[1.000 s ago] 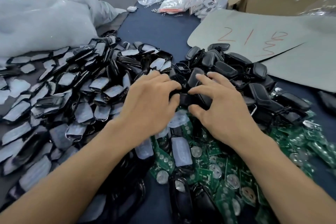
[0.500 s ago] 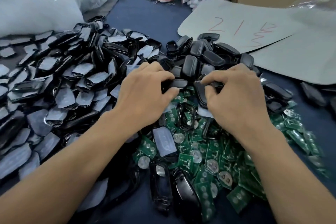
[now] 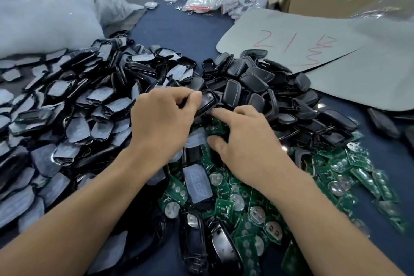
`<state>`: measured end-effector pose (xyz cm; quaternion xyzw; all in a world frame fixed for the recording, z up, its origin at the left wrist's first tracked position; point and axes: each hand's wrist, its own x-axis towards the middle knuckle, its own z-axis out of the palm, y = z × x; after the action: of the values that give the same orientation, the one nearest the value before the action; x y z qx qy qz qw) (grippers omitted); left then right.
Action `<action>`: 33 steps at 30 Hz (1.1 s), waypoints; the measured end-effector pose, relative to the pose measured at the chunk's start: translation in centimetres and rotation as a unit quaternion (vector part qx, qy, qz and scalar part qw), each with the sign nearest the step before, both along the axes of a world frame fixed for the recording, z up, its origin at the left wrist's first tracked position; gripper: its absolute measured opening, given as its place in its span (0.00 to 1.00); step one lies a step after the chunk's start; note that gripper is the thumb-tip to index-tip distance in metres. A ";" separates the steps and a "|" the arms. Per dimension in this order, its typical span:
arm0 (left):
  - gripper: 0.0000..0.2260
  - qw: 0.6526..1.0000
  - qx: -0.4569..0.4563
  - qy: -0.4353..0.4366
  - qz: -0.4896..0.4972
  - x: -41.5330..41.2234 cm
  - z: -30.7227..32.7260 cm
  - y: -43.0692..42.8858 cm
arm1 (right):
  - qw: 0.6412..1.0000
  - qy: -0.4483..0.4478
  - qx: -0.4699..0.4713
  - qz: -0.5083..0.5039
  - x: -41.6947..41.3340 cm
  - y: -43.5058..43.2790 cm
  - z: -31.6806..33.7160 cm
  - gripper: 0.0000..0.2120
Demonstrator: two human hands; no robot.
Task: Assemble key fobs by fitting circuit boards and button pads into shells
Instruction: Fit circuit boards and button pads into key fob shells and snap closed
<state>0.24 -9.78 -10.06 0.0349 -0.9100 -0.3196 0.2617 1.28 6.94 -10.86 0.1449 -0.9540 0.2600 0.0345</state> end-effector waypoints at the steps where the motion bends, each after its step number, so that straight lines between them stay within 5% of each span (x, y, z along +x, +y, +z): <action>1: 0.09 1.000 0.007 0.000 -0.006 0.0 0.0 -0.1 | 1.000 0.021 0.002 -0.003 -0.1 -0.1 -0.2 0.22; 4: 0.06 0.999 0.036 -0.016 -0.031 -0.2 0.0 -0.4 | 0.997 0.071 -0.022 -0.024 -0.8 0.2 -0.2 0.08; 8: 0.07 0.994 0.096 -0.037 -0.039 -0.4 -0.4 -0.7 | 0.995 0.009 -0.083 -0.052 -1.4 0.7 -0.1 0.08; 12: 0.10 0.979 0.184 -0.056 -0.062 -0.7 -0.4 -0.9 | 0.997 0.068 -0.024 -0.014 -0.6 -0.3 -0.2 0.14; 17: 0.13 0.958 0.265 -0.063 -0.085 -1.1 -0.8 -1.1 | 0.999 0.006 -0.029 -0.034 -1.1 0.3 -0.3 0.09; 21: 0.13 0.947 0.303 -0.055 -0.089 -1.2 -0.8 -1.1 | 0.998 0.039 0.039 -0.007 -1.1 0.4 -0.3 0.20; 23: 0.14 0.945 0.307 -0.061 -0.090 -1.2 -0.9 -1.3 | 0.998 0.038 0.041 0.006 -1.4 0.4 -0.3 0.16; 29: 0.23 0.951 0.270 -0.084 -0.125 -1.4 -0.8 -1.4 | 0.976 -0.013 -0.212 -0.040 -1.6 0.8 0.1 0.11; 33: 0.22 0.949 0.277 -0.087 -0.127 -1.1 -0.7 -1.3 | 0.879 -0.062 -0.470 -0.054 -1.4 0.9 1.0 0.08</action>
<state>-0.87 -11.09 -10.72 0.0182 -0.8020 -0.5852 0.1188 -0.09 7.89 -9.89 0.0433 -0.7262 0.6840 0.0531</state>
